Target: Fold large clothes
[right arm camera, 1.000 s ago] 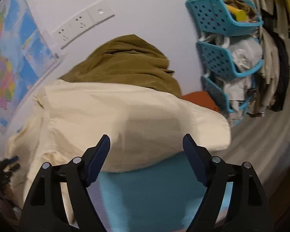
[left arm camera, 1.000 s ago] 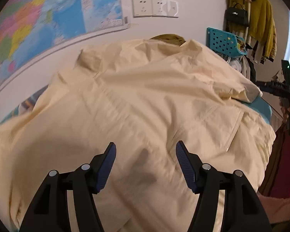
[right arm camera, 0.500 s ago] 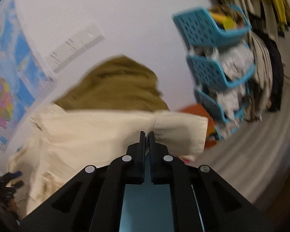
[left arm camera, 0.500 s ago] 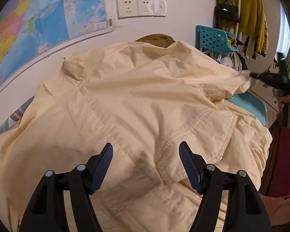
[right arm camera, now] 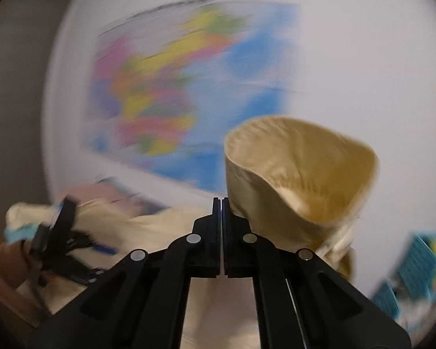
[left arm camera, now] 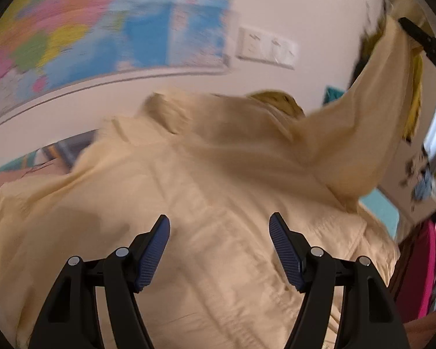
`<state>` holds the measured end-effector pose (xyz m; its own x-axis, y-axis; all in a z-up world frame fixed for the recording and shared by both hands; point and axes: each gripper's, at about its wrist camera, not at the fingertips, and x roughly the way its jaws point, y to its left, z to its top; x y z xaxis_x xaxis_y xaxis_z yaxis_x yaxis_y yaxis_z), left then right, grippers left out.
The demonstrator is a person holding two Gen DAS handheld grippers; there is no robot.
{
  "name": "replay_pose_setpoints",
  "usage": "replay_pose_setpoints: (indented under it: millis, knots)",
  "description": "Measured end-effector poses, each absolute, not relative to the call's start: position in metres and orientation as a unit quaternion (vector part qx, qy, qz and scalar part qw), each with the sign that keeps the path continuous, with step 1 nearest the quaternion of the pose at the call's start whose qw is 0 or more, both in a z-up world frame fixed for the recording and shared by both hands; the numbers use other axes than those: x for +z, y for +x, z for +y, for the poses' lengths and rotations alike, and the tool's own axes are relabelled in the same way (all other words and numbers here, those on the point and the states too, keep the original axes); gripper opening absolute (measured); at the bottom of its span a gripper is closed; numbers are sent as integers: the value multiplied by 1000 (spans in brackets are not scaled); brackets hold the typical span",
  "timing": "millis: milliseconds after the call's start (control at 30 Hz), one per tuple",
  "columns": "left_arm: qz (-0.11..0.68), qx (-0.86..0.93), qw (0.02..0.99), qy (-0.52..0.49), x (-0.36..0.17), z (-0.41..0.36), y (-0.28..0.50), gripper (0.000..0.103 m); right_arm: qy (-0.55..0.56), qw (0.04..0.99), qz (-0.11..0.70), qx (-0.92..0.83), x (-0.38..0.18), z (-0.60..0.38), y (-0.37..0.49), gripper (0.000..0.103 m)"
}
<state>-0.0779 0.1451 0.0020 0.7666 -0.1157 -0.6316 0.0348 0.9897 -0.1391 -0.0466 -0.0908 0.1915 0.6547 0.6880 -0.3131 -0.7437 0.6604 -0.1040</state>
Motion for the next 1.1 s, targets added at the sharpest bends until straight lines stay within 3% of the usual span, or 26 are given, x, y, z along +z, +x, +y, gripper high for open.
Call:
replay_pose_setpoints:
  millis: [233,300,333,367,500,667,833,967,1000,1033,1067,1100]
  knots:
    - [334,59,933,-121,-12,224,-121,69,-179,797,207,538,119,62,-51,0]
    - [344,86,925,-134,-21,245,-132,69,-168,770,248,564,93,82,-49,17]
    - [350,95,922,-138,-26,253,-137,69,-169,757,261,575,86,88,-50,38]
    - [354,96,919,-141,-28,259,-140,69,-175,747,272,580,79,91,-51,48]
    - [361,95,920,-121,-30,262,-140,71,-180,732,274,598,79,75,-53,48]
    - [356,71,926,-101,-24,254,-117,84,-97,809,320,483,87,-1,24,51]
    - [382,32,920,-84,-27,241,-73,84,-77,854,381,346,63,-57,105,55]
    - [424,6,904,-57,-46,219,-33,85,-99,856,411,296,38,-70,146,65]
    - [432,5,900,-49,-51,214,-26,83,-96,850,423,298,32,-71,153,66]
    - [441,2,896,-40,-56,210,-20,74,-103,839,439,305,22,-67,161,67]
    - [453,-12,891,-33,-62,205,-14,54,-119,834,447,302,14,-63,165,66]
    - [458,-19,888,-33,-65,203,-12,43,-130,830,451,302,10,-60,168,62]
